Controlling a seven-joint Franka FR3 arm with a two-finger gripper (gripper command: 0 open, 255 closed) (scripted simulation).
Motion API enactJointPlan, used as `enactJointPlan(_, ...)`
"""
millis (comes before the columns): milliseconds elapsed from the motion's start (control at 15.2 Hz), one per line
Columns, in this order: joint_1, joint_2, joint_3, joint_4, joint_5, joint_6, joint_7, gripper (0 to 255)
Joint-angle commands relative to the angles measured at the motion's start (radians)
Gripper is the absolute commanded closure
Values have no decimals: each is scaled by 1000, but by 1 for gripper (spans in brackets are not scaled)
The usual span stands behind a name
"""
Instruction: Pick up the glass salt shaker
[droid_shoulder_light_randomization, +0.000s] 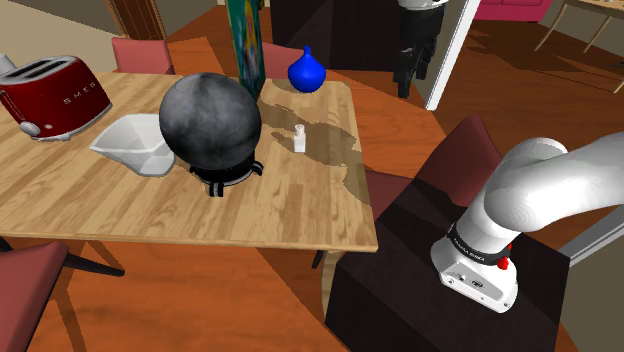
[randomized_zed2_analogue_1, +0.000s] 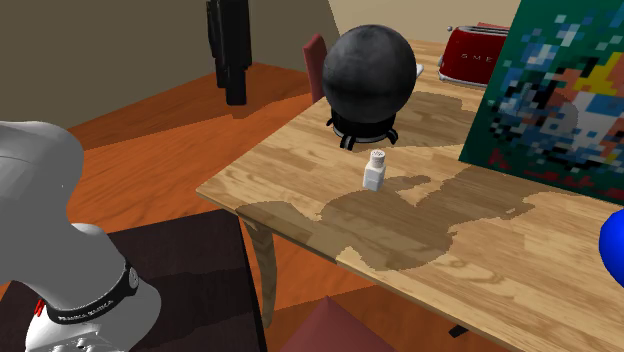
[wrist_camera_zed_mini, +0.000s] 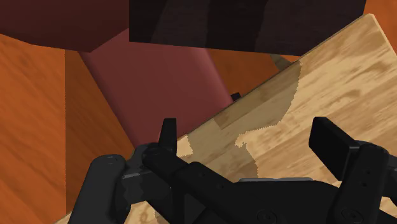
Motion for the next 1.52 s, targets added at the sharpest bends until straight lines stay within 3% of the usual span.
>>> enactJointPlan(0, 0, 0, 0, 0, 0, 0, 0, 0)
enactJointPlan(726, 12, 418, 34, 140, -5, 222, 5, 0)
enactJointPlan(1452, 33, 860, 68, 433, -44, 313, 15, 0)
